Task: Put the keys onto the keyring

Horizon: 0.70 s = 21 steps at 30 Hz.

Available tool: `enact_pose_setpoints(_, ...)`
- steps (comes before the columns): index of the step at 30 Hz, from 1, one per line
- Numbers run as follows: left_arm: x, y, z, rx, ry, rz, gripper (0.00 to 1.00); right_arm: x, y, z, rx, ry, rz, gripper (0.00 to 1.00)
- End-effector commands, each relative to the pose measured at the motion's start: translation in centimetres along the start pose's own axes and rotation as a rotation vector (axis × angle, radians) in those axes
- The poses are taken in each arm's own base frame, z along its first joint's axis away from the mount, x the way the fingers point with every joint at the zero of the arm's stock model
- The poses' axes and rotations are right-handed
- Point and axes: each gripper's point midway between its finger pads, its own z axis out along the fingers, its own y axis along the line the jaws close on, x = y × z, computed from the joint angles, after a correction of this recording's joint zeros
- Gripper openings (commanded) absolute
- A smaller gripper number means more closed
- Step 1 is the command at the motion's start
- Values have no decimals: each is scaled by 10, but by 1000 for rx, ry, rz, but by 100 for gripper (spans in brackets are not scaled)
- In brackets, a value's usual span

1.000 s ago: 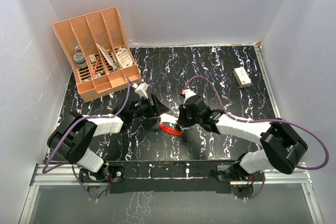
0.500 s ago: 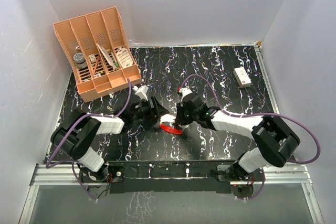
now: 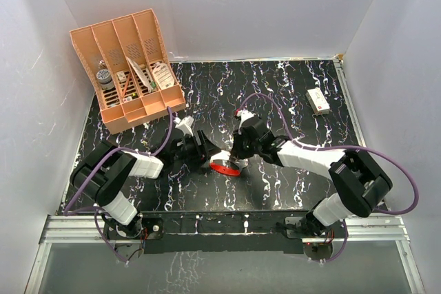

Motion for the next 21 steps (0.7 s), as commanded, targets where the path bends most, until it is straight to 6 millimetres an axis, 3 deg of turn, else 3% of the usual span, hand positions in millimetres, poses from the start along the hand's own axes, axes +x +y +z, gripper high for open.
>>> enact_pose_setpoints(1, 11, -2, -1, 29, 19, -8, 62, -45, 7, -7, -27, -117, -18, 0)
enact_pose_setpoints(12, 46, -13, 4, 49, 84, -22, 61, -72, -7, -6, -32, -161, -16, 0)
enact_pose_setpoints(21, 67, -29, 7, 66, 112, -24, 61, -95, -18, -30, -9, -218, -34, 0)
